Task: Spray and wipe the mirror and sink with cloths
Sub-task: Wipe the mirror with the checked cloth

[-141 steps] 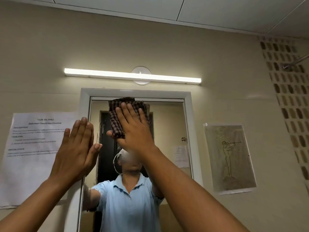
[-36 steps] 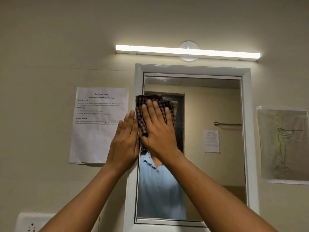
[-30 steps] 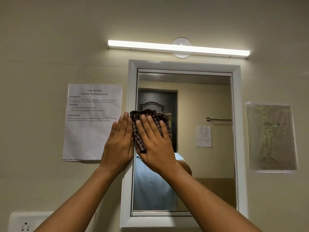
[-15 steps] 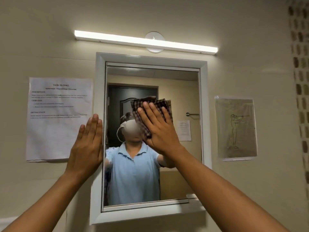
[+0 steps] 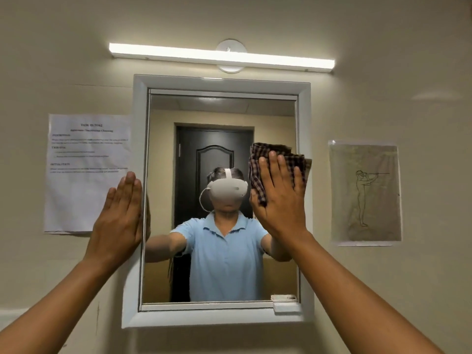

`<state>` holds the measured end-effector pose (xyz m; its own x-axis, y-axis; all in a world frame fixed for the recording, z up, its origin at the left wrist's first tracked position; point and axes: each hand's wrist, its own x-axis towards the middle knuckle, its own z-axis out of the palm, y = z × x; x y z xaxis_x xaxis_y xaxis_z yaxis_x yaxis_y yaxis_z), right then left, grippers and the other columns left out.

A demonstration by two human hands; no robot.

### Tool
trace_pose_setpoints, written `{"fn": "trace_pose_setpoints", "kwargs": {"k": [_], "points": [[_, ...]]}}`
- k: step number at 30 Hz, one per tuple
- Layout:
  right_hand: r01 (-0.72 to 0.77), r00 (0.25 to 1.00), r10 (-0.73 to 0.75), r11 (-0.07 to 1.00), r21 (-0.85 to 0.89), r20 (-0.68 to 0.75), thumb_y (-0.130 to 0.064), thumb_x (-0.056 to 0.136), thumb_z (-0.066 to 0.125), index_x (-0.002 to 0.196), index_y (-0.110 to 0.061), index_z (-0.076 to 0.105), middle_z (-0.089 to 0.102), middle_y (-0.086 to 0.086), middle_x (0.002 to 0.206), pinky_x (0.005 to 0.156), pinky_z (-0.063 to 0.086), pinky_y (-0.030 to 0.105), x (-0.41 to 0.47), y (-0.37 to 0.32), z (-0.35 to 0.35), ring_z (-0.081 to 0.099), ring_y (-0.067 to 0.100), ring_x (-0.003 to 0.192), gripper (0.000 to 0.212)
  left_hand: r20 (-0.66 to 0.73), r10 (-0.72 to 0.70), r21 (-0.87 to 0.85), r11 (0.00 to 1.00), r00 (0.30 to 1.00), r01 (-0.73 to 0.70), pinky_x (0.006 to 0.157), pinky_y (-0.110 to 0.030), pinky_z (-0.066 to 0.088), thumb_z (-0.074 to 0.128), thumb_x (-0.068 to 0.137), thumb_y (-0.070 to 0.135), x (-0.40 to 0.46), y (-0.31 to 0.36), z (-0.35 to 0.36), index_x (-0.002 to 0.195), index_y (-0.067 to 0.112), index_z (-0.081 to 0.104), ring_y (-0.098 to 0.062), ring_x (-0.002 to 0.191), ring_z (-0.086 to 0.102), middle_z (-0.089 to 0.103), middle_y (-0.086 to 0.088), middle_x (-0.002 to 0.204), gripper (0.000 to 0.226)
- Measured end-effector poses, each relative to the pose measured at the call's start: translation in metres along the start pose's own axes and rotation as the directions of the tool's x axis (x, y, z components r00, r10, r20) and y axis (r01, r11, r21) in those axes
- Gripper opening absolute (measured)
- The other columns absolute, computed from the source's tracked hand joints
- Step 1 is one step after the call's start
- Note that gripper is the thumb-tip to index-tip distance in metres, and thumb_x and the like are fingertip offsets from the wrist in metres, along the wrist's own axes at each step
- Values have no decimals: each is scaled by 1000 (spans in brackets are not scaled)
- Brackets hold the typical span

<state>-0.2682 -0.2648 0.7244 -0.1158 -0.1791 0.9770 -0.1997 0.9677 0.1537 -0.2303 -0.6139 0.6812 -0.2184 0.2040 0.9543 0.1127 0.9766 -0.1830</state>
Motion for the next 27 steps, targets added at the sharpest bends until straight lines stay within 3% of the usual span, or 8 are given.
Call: {"fn": "trace_pose_setpoints", "kwargs": {"k": [6,11,17,23,27], "points": [[-76,997,76,996,36,8,-44,98,41,159,-14,13,8,11,167,121,13,56,-41,-25,6,5,28,154,73,21,-19,6,1000,1000,19,125,-42,7,40,92,14,-9,2,3,156,4,4,-33,152,9,4,-17,165,74],[-144,989,143,989,29,41,-53,100,23,159,-11,12,6,13,166,121,11,57,-29,-53,5,4,30,154,73,47,-16,-5,1000,999,16,124,-47,13,40,89,10,-8,1,2,155,1,7,-30,153,4,3,-17,165,74],[-38,997,35,998,48,66,-52,98,32,159,-10,10,5,16,166,121,8,57,2,-124,12,2,31,154,77,47,31,-42,999,998,-29,125,-43,9,36,95,13,-12,-7,2,155,1,9,-28,153,3,4,-18,164,67],[117,987,-128,986,119,97,-55,97,34,159,-11,5,-3,13,167,123,-1,53,22,-206,20,-5,28,154,82,61,90,-134,988,994,-81,123,-49,16,24,100,22,-15,-11,-2,154,-1,10,-28,153,5,6,-20,164,61],[113,988,-127,983,142,92,-55,97,36,159,-11,7,0,11,167,123,2,52,15,-223,28,-4,26,154,81,51,96,-196,977,994,-85,123,-49,15,26,101,23,-21,-15,-2,155,0,11,-27,153,5,7,-19,164,61]]}}
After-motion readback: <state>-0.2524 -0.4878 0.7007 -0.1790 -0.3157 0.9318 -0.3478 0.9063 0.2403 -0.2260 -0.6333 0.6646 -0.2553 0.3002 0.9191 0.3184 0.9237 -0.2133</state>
